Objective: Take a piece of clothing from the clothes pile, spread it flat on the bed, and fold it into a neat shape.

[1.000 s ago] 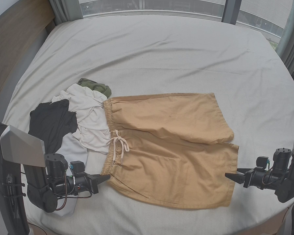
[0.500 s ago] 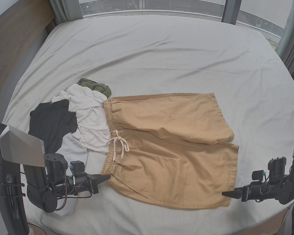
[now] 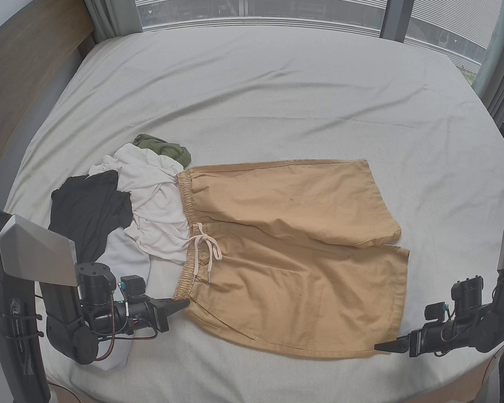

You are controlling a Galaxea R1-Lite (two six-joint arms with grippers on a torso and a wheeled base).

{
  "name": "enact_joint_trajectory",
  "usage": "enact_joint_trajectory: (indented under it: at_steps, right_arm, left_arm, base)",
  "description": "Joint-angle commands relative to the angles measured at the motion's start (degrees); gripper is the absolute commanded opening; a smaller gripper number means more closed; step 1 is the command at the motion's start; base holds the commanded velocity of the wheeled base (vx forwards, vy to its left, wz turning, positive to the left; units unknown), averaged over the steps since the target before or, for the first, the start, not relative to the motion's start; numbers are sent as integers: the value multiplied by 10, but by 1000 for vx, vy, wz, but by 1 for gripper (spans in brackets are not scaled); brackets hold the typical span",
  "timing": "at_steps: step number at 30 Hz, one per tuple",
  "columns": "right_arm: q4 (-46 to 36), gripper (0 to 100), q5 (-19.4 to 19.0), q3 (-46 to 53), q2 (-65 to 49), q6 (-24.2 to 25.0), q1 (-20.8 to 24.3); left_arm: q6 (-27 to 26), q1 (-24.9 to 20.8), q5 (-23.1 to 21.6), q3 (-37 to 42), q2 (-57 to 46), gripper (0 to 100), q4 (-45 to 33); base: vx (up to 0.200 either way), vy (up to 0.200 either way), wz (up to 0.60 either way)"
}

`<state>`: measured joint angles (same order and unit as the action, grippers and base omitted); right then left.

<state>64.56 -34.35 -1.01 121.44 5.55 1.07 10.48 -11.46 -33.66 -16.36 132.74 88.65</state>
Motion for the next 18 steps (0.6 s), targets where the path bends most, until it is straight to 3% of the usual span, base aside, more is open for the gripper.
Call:
enact_joint_trajectory:
  at_steps: [1,14,15,18]
  right_arm:
    - [3,100,11,10,27,2,2]
    - [60,100,28,10,87,14,15]
    - [64,0,29,10,90,16,17]
    - [76,0,41,10,105,22,30]
  left_arm:
    - [0,-1,0,1,0,0,0]
    - [0,-3,0,1,-4,0,1]
    - [0,-3,0,2,-4,0,1]
    - [0,-3,0,2,-5,0,1]
  base:
    - [0,0,0]
    - [0,0,0]
    - [0,0,0]
    - [0,0,0]
